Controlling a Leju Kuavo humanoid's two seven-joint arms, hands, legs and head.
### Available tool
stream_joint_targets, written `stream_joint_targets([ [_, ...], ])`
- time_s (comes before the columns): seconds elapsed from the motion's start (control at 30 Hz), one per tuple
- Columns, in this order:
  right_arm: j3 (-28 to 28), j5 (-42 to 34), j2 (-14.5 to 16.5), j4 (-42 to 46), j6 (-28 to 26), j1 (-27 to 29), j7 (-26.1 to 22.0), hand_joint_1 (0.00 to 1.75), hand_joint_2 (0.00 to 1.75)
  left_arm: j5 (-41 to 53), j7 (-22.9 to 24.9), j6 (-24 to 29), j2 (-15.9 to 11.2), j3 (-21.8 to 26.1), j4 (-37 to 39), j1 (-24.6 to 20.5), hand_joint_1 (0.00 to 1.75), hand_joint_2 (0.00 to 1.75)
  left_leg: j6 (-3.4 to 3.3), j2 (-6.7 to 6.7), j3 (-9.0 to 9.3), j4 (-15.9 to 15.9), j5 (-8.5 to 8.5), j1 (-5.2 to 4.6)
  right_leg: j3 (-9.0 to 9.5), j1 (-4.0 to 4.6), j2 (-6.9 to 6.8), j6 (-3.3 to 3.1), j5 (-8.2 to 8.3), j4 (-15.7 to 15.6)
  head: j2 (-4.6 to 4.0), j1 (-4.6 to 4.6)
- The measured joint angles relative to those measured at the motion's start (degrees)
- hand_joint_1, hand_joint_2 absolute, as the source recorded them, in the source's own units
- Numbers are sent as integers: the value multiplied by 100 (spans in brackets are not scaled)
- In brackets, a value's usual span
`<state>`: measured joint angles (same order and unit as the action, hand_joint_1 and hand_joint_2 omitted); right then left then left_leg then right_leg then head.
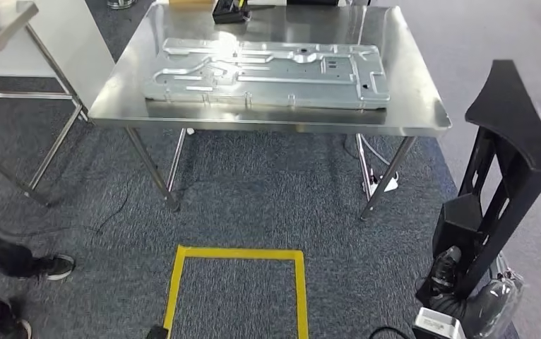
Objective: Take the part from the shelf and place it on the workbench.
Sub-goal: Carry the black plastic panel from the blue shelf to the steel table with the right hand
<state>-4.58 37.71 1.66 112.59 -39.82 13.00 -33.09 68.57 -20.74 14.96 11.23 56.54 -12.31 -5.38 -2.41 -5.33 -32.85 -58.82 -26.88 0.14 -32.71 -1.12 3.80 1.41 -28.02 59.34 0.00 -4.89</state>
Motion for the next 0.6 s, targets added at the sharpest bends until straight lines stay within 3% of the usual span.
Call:
stream_joint_targets([
  [0.07, 0, 5, 1, 2, -1, 0, 2, 175, 175, 1, 1, 4, -2, 1, 0, 16, 0, 175, 68, -86, -35, 11, 17, 10, 3, 8, -94, -51, 22, -37, 0, 0],
  [0.13, -2, 14, 6, 3, -1, -8, 2, 175, 175, 3, 2, 5, -7, 1, 0, 30, 0, 175, 128, 67, -95, -102, -68, 2, 38, -12, -214, -118, 48, -96, 0, 14],
  [0.2, -4, 22, 16, 3, -1, -6, 4, 175, 175, 5, -5, -2, -7, 0, 0, 19, 0, 175, 176, 343, -321, -581, -346, 10, 66, -12, -353, -170, 52, -126, 0, 41],
  [0.27, -5, 31, 22, -2, -1, 1, 14, 175, 175, 10, -41, -48, -1, -5, 1, 10, 0, 175, 209, 441, -631, -1201, -608, 37, 67, 6, -500, -199, 37, -118, 0, 53],
  [0.3, -5, 34, 23, -5, -2, 4, 22, 175, 175, 13, -68, -86, 1, -10, 2, 13, 0, 175, 217, 456, -702, -1345, -622, 45, 67, 11, -562, -202, 31, -113, 0, 53],
  [0.33, -5, 37, 23, -8, -2, 4, 31, 175, 175, 16, -94, -126, 1, -15, 2, 18, 0, 175, 219, 469, -691, -1330, -560, 49, 66, 14, -611, -201, 24, -107, 0, 53],
  [0.4, -5, 38, 24, -9, -3, 1, 60, 175, 175, 20, -140, -201, 0, -25, 2, 27, 0, 175, 196, 522, -365, -717, -250, 48, 69, 15, -679, -178, 7, -88, 0, 53],
  [0.47, -5, 35, 25, -9, -4, -4, 92, 175, 175, 22, -179, -264, -1, -43, 2, 26, 0, 175, 148, 574, -51, -124, -64, 25, 70, 23, -726, -131, -4, -78, 0, 53],
  [0.6, -7, -52, 45, -9, -5, -24, 177, 175, 175, 25, -207, -309, -2, -70, 2, 52, 0, 175, 36, 561, 21, 60, -51, -4, 96, 33, -730, 7, -7, -111, 0, 52],
])
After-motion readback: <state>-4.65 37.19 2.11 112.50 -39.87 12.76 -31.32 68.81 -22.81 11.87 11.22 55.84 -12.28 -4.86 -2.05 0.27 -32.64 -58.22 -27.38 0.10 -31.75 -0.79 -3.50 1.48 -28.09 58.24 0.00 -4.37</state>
